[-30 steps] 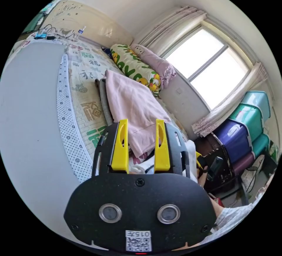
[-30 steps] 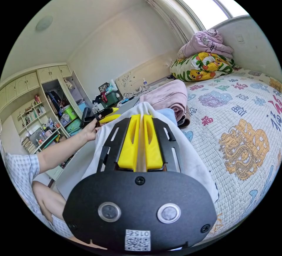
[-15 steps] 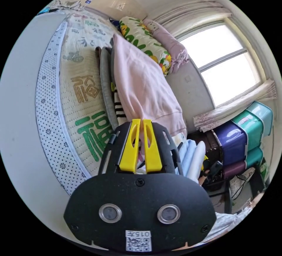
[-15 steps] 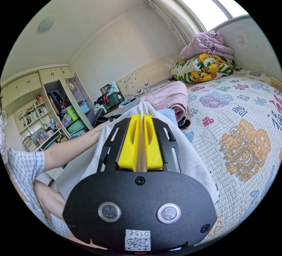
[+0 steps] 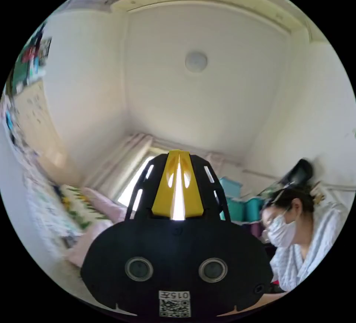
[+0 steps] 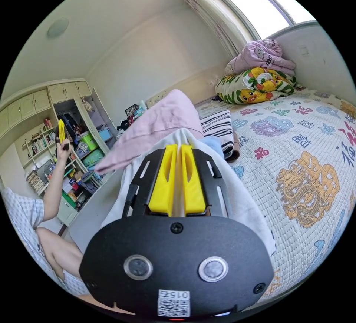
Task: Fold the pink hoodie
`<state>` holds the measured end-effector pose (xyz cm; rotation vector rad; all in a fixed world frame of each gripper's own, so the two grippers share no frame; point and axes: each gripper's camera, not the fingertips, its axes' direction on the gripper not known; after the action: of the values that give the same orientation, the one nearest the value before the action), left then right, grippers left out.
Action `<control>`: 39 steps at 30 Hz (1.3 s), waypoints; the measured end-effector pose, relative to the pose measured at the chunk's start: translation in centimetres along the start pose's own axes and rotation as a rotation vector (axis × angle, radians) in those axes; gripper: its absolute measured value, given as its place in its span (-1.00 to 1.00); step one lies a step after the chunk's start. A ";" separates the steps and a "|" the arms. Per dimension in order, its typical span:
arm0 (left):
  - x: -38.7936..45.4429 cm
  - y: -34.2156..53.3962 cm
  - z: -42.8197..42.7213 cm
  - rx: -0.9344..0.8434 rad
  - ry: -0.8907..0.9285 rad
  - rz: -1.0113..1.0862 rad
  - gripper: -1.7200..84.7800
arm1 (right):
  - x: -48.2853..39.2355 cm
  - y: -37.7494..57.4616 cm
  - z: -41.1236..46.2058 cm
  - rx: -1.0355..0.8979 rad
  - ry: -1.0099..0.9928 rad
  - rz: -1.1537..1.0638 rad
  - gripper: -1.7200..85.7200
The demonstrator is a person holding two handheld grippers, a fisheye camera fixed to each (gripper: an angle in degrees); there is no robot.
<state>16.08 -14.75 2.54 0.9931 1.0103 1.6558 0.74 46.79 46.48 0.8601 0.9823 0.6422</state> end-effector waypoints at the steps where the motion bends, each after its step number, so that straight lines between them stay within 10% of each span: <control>1: 0.5 -1.1 -1.9 -0.090 -0.140 -0.006 -0.97 | -1.1 -0.2 0.2 -0.005 0.029 -0.019 -0.94; 5: -3.1 3.4 -4.2 -0.524 -0.378 -0.200 -0.90 | -4.3 -1.0 1.0 -0.041 0.147 -0.077 -0.93; 12: -3.1 22.6 3.8 -1.120 -0.242 -0.233 -0.65 | -5.2 -2.1 0.6 -0.038 0.143 -0.071 -0.93; 23: 6.5 38.8 10.8 -1.632 -0.519 0.601 -0.58 | -5.1 -4.8 -0.7 -0.041 0.122 -0.063 -0.93; 30: 10.0 36.9 9.1 -1.536 -0.622 0.674 -0.92 | -4.7 -6.9 -1.9 -0.041 0.124 -0.063 -0.93; 39: 25.3 13.2 -5.2 -0.758 -0.738 0.559 -0.96 | -3.7 -10.4 -3.6 -0.050 0.135 -0.063 -0.93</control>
<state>1.25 5.37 17.22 1.2397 -0.4076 1.6610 -3.23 39.64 38.20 0.7464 1.1064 0.6745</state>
